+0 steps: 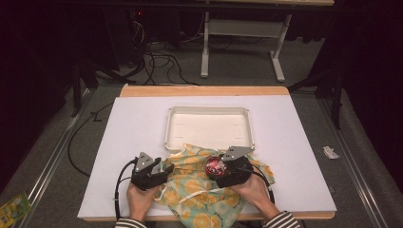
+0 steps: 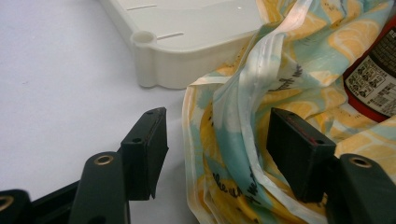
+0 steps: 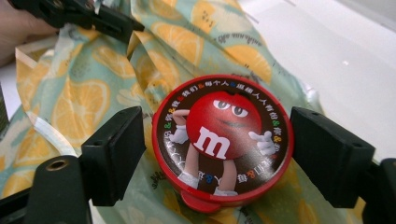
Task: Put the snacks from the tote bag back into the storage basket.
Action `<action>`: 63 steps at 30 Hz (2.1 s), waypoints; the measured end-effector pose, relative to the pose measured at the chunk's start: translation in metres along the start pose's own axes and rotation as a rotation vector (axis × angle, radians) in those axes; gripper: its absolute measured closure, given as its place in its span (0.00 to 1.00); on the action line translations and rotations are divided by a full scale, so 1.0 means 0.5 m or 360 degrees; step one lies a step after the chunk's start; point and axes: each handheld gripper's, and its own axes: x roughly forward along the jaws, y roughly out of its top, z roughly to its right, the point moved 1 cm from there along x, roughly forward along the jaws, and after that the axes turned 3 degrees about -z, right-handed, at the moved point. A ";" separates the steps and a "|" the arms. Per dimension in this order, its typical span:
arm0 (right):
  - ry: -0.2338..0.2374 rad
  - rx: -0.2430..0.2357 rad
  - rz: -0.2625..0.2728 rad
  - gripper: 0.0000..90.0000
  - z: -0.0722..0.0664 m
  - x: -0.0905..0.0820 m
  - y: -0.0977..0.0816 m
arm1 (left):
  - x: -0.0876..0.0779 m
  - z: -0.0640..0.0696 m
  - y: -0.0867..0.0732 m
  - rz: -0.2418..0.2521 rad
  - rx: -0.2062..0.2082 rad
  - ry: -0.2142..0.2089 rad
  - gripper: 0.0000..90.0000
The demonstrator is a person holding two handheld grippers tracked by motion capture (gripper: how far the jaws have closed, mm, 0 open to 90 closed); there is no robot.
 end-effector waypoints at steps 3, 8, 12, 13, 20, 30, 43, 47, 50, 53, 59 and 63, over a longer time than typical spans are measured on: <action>0.0010 -0.0014 -0.0025 0.22 0.003 0.010 0.000 | 0.000 0.000 0.000 0.0000 0.0000 0.0000 0.43; 0.0009 -0.0021 -0.0043 0.24 0.005 0.018 0.002 | 0.000 0.000 0.000 0.0001 0.0000 -0.0001 0.43; 0.0011 -0.0034 -0.0035 0.26 0.005 0.018 0.001 | 0.000 0.000 0.000 -0.0004 0.0004 0.0003 0.43; 0.0007 -0.0036 -0.0034 0.26 0.004 0.019 0.000 | 0.000 0.000 0.000 -0.0002 0.0003 0.0002 0.43; -0.0061 0.0040 -0.0022 0.27 0.002 0.020 0.002 | 0.000 0.001 0.000 -0.0003 0.0006 0.0002 0.43; -0.0131 0.0118 -0.0018 0.27 0.007 0.019 0.004 | 0.000 0.001 0.000 -0.0004 0.0008 0.0000 0.43; -0.0156 0.0129 -0.0038 0.27 0.005 0.012 0.008 | -0.002 0.001 -0.001 0.0015 0.0012 -0.0004 0.43; -0.0170 0.0111 -0.0042 0.27 0.004 0.005 0.012 | -0.002 0.001 -0.001 0.0014 0.0014 -0.0006 0.43; -0.0175 0.0112 -0.0024 0.27 0.003 -0.003 0.016 | -0.002 0.001 -0.001 0.0016 0.0009 -0.0010 0.43; -0.0179 0.0129 -0.0013 0.28 0.004 -0.010 0.021 | -0.003 0.001 -0.002 0.0028 0.0005 -0.0012 0.43; -0.0190 0.0141 -0.0005 0.28 0.013 -0.026 0.029 | -0.004 0.000 -0.002 0.0027 0.0005 -0.0021 0.43; -0.0195 0.0154 0.0012 0.28 0.017 -0.038 0.033 | -0.004 0.001 -0.002 0.0032 0.0009 -0.0023 0.43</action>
